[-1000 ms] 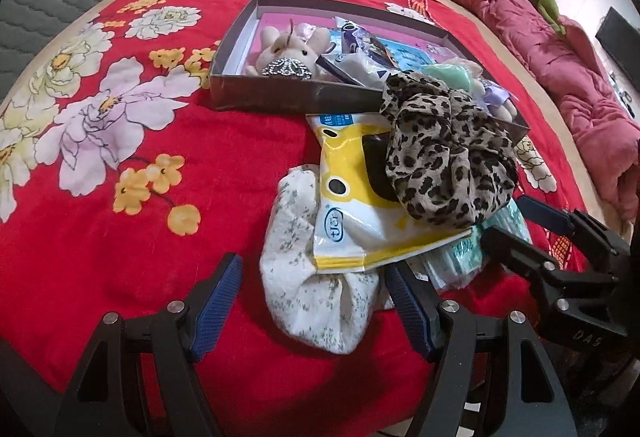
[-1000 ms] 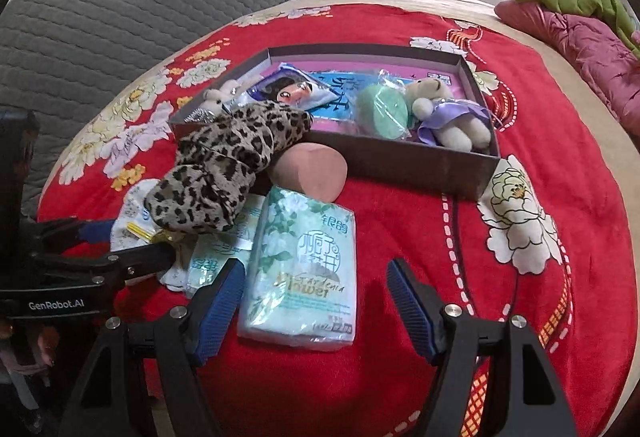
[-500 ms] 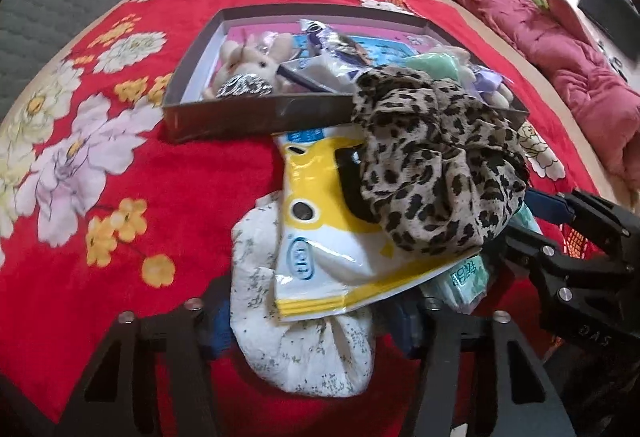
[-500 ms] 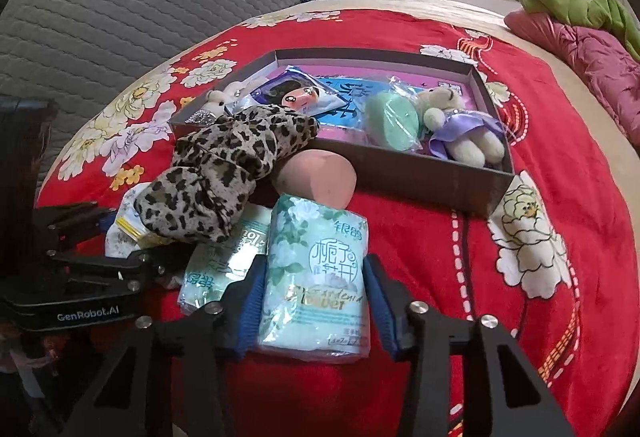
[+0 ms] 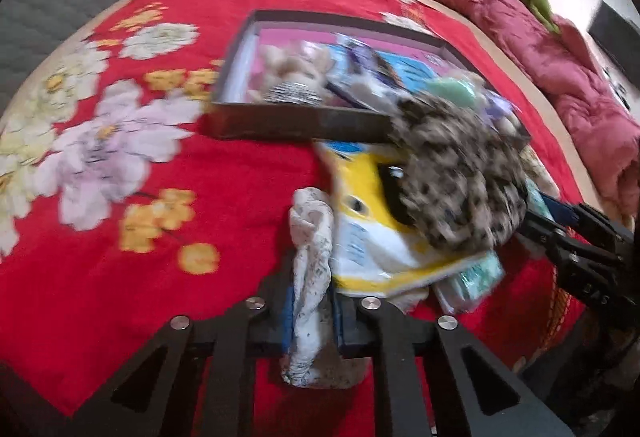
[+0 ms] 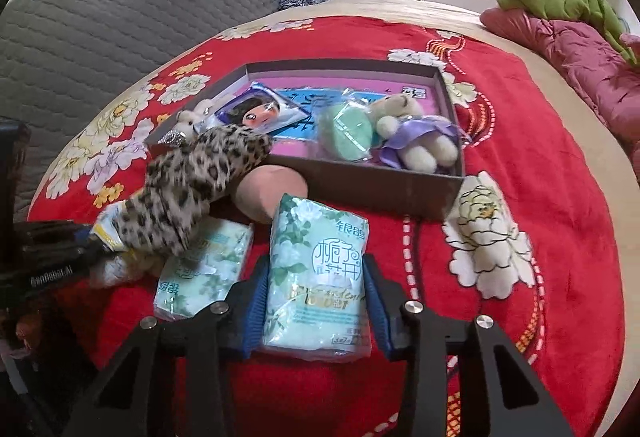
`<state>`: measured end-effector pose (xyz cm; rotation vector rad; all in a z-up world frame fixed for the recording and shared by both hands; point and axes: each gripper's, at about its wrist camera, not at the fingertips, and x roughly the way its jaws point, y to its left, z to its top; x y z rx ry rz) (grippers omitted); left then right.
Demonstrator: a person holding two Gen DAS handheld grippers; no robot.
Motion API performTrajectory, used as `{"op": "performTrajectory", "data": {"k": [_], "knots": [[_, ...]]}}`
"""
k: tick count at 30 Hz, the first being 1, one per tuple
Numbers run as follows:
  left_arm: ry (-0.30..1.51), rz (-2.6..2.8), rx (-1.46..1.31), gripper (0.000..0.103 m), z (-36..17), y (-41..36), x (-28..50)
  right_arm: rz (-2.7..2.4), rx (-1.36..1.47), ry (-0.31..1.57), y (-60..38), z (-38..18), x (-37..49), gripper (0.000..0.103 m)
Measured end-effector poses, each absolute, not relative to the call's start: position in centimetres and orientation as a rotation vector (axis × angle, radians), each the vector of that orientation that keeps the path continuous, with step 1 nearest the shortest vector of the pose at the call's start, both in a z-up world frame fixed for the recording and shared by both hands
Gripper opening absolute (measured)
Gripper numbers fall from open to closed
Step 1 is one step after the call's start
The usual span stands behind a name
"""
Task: Organize soft objects
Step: 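Grasp the white floral scrunchie with the left tool while the right grasps the green tissue pack, then lift the scrunchie with the left tool while the right carries the tissue pack over the box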
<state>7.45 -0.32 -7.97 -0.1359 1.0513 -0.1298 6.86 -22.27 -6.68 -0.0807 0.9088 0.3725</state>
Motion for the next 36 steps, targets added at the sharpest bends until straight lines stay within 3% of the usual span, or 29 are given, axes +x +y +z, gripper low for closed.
{"op": "performTrajectory", "data": {"k": [7,23,36], "knots": [[1.02,-0.062,-0.207,0.008,-6.8,3.1,6.8,0.375,-0.094,0.887,-22.3,-6.0,6.5,0.043],[0.808,-0.003,-0.126,0.008,-0.5,3.7,4.3,0.392,-0.068,0.816,-22.8,-4.1,6.1,0.042],[0.774,-0.006,-0.105,0.008,1.4,2.5,3.6,0.413,-0.088,0.754,-22.3,-2.5,5.5,0.042]]}}
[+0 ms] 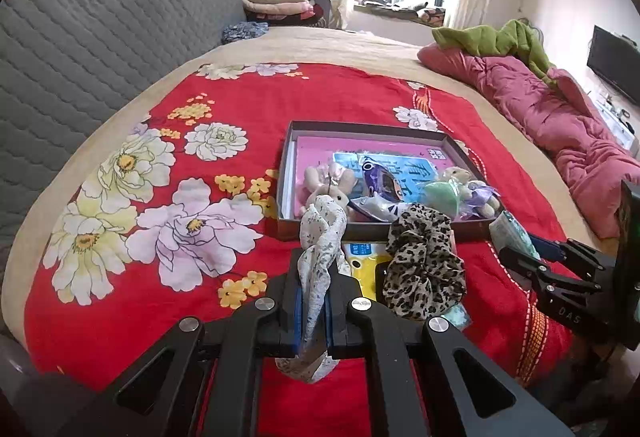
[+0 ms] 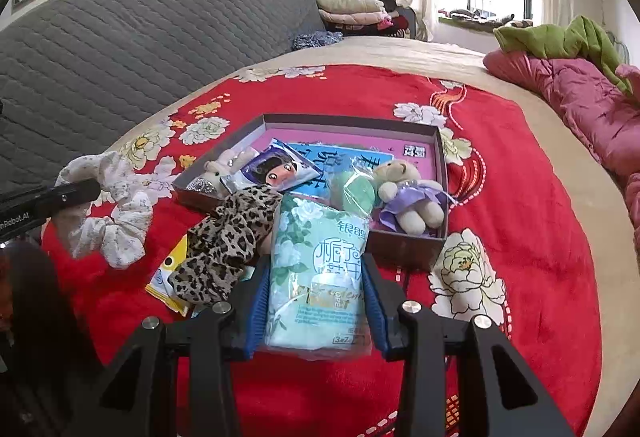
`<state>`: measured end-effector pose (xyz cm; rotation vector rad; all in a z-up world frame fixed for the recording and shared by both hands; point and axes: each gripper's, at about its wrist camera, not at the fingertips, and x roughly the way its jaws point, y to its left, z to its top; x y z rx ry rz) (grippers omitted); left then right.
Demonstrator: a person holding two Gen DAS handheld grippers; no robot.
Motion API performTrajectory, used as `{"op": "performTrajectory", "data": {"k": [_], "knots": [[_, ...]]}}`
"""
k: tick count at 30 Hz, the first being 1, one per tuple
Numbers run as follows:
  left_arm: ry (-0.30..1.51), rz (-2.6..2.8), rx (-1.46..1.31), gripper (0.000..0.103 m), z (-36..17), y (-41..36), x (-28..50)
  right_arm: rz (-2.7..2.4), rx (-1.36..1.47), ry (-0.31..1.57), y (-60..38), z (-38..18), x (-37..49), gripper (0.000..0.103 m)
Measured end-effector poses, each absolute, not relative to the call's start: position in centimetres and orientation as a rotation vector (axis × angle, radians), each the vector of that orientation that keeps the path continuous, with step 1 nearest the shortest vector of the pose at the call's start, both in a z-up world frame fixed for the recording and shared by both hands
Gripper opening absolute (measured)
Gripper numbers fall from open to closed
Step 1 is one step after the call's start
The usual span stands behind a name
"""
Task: Organize soft objects
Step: 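Lift the scrunchie with the left tool while the right carries the tissue pack over the box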
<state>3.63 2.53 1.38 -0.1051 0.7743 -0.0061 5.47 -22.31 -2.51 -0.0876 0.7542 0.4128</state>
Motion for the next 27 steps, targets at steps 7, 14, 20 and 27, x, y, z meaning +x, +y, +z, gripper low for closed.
{"op": "performTrajectory", "data": {"k": [7,14,20,27], "knots": [[0.77,0.0,-0.102,0.008,1.5,2.4,3.5,0.411,-0.086,0.724,-22.5,-1.8,5.4,0.042],[0.766,-0.004,-0.12,0.007,2.2,2.3,3.7,0.418,-0.087,0.684,-22.5,-0.9,5.3,0.042],[0.742,-0.019,-0.118,0.007,3.4,1.5,4.4,0.413,-0.071,0.639,-23.0,0.1,5.5,0.042],[0.699,-0.036,-0.129,0.007,5.0,0.4,6.2,0.387,-0.058,0.584,-24.1,1.5,6.4,0.042]]}}
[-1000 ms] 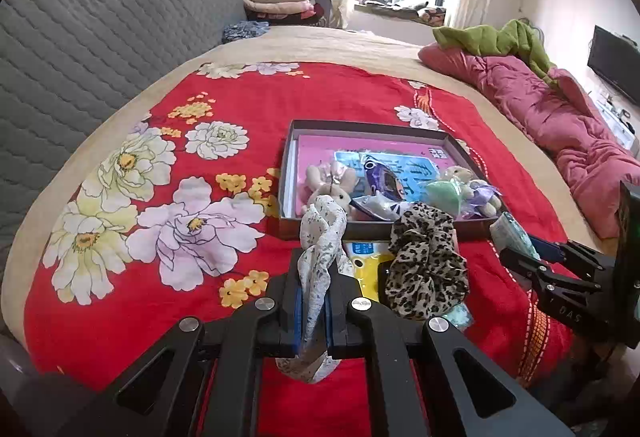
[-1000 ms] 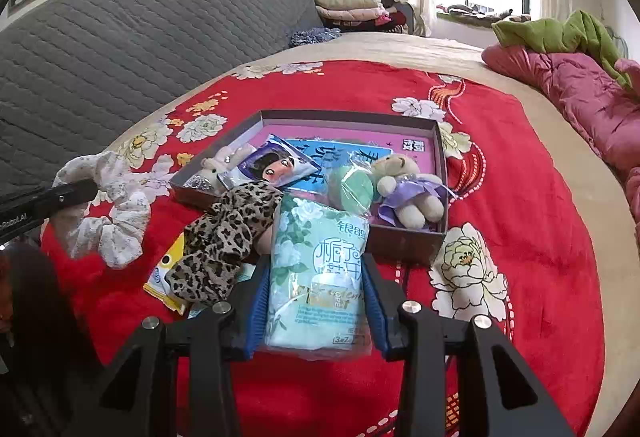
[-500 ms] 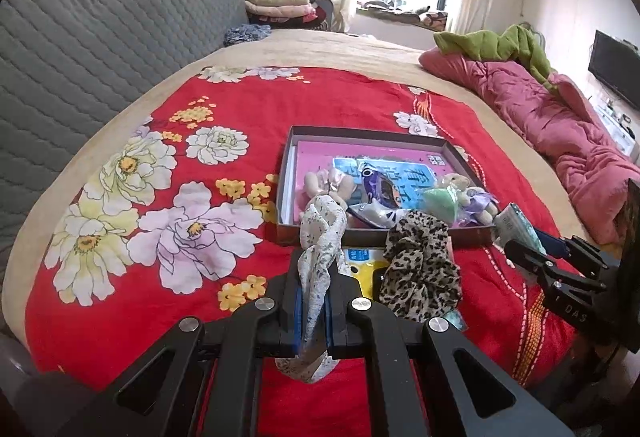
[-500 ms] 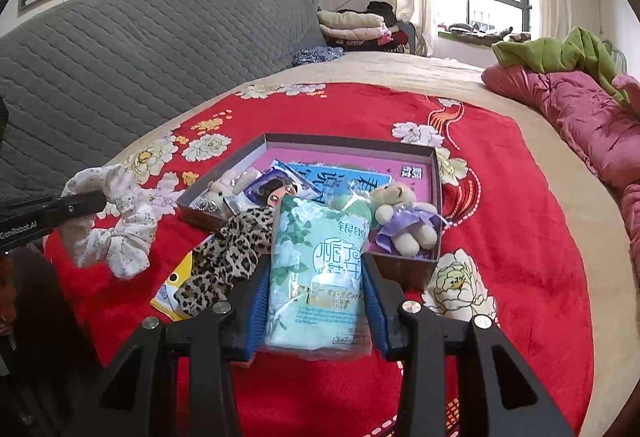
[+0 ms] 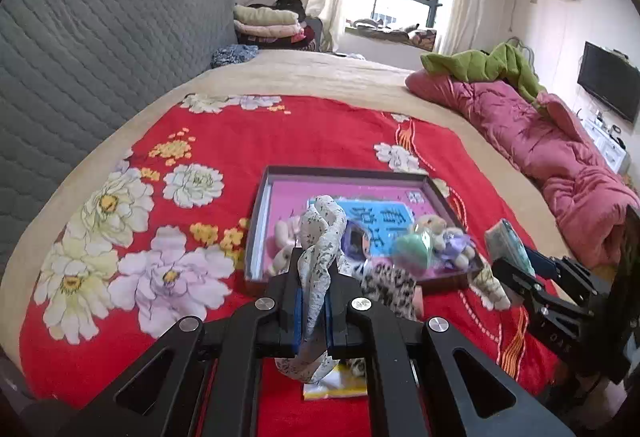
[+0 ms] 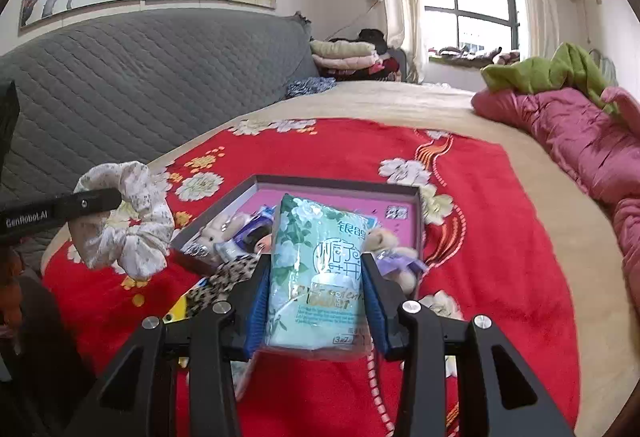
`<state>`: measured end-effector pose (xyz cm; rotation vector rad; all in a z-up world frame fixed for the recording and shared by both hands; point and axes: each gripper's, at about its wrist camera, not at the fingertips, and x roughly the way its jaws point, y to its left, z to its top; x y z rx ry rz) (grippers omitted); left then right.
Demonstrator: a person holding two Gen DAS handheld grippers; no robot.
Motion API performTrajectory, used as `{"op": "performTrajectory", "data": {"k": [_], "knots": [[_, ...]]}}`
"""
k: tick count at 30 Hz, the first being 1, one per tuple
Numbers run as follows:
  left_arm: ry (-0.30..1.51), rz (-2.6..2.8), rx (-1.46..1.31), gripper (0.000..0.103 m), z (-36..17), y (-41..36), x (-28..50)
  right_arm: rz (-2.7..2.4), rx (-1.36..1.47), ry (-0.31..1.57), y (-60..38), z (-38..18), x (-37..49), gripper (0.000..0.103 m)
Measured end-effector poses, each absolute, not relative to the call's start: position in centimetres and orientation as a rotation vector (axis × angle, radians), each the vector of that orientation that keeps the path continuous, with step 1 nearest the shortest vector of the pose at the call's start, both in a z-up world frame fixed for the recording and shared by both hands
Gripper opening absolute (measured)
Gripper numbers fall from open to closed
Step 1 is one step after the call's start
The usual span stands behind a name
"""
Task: Organize soft objects
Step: 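Lift the scrunchie with the left tool while the right carries the tissue pack over the box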
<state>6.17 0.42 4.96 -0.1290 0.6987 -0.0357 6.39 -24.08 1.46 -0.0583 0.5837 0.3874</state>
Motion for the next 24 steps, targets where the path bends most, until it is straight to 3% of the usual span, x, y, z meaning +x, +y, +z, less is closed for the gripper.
{"op": "performTrajectory", "data": {"k": [24], "knots": [[0.661,-0.084,-0.132,0.007,5.3,-2.9,14.4,0.301,-0.048,0.558,-25.8,1.0,11.1,0.042]]}}
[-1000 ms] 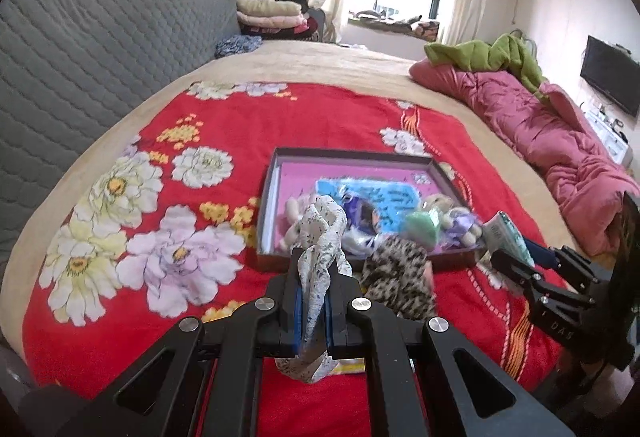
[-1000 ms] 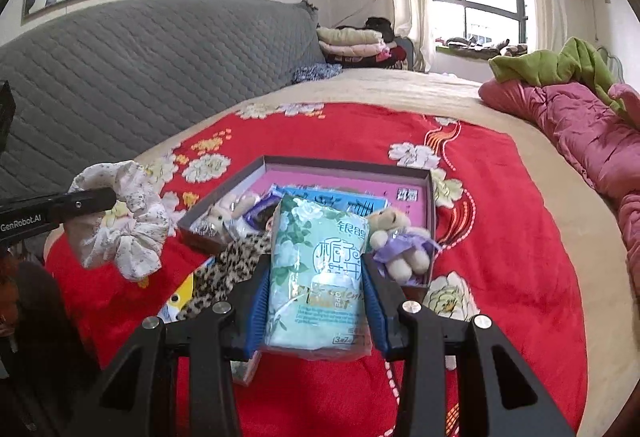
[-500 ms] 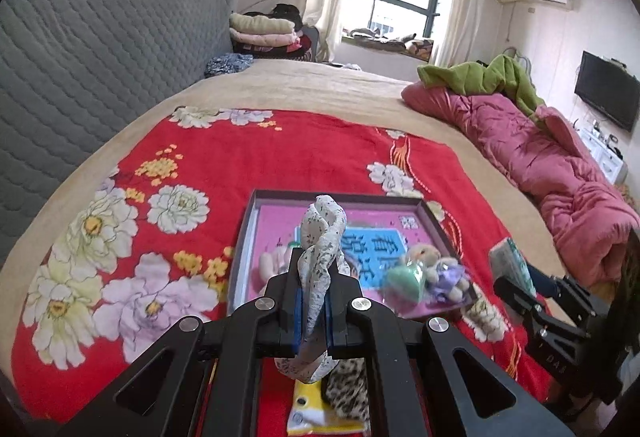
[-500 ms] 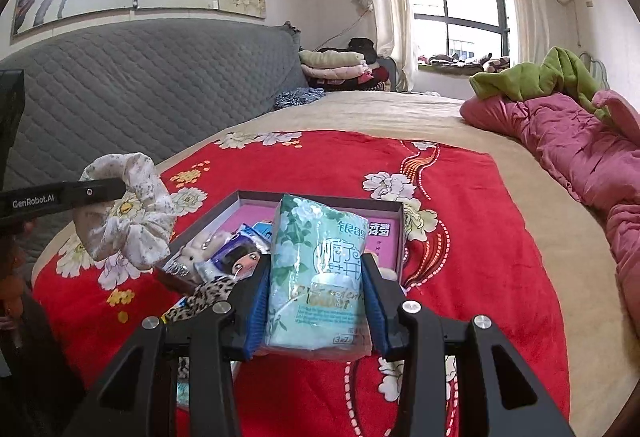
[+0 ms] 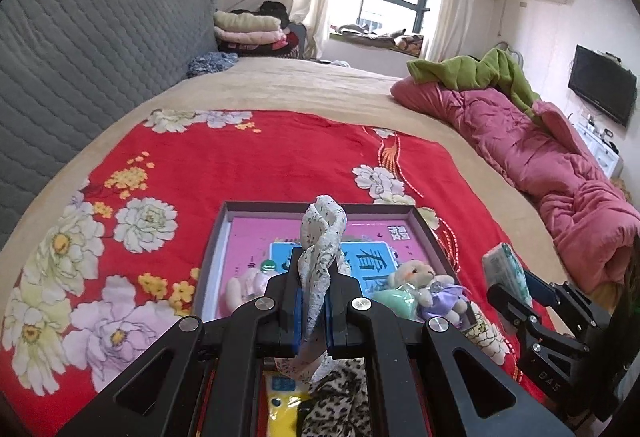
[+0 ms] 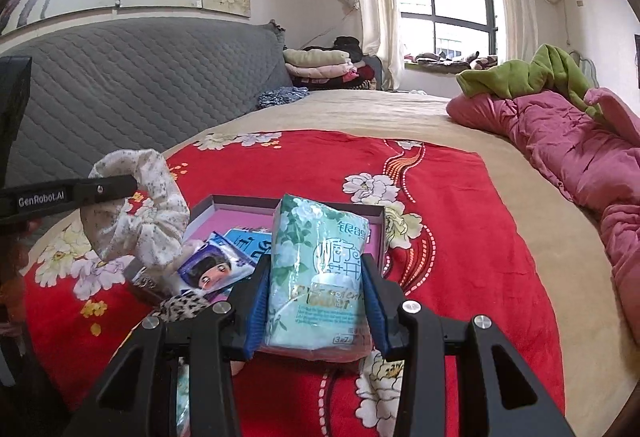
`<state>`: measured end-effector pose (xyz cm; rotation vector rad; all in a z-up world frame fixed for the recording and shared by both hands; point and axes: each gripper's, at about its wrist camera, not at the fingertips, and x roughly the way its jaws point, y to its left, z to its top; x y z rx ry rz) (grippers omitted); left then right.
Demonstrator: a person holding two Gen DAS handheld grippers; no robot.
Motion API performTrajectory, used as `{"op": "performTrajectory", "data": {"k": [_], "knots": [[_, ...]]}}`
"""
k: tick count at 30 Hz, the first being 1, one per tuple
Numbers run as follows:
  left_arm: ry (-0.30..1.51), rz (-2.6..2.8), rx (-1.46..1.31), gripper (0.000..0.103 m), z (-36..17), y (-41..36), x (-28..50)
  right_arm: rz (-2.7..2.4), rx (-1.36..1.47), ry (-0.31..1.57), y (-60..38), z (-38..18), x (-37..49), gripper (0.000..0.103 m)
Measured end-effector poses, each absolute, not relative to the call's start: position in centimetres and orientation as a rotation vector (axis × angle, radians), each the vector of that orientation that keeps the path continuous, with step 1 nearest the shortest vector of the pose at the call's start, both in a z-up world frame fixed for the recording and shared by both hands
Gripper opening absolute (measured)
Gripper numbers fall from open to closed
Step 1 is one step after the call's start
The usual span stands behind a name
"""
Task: Organize soft objects
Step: 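Lift the scrunchie with the left tool while the right carries the tissue pack over the box, then lower and release the scrunchie in the box with the left tool while the right releases the tissue pack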
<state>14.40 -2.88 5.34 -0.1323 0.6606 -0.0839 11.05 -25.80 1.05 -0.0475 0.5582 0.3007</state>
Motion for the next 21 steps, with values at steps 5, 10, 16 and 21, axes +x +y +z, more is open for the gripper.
{"op": "performTrajectory", "data": {"k": [5,10,16,21], "knots": [[0.678,-0.091,-0.136,0.007,4.2,-3.1,15.8,0.298,-0.051,0.552,-25.7,0.9,12.3,0.042],[0.695,-0.082,-0.14,0.007,2.8,-2.7,17.1,0.295,-0.074,0.557,-25.1,0.4,13.4,0.042],[0.739,-0.055,-0.162,0.007,0.7,-1.5,18.6,0.308,-0.099,0.584,-24.3,-0.4,14.6,0.042],[0.759,-0.038,-0.159,0.007,-0.7,-1.0,19.1,0.296,-0.126,0.647,-23.8,-1.7,15.7,0.042]]}}
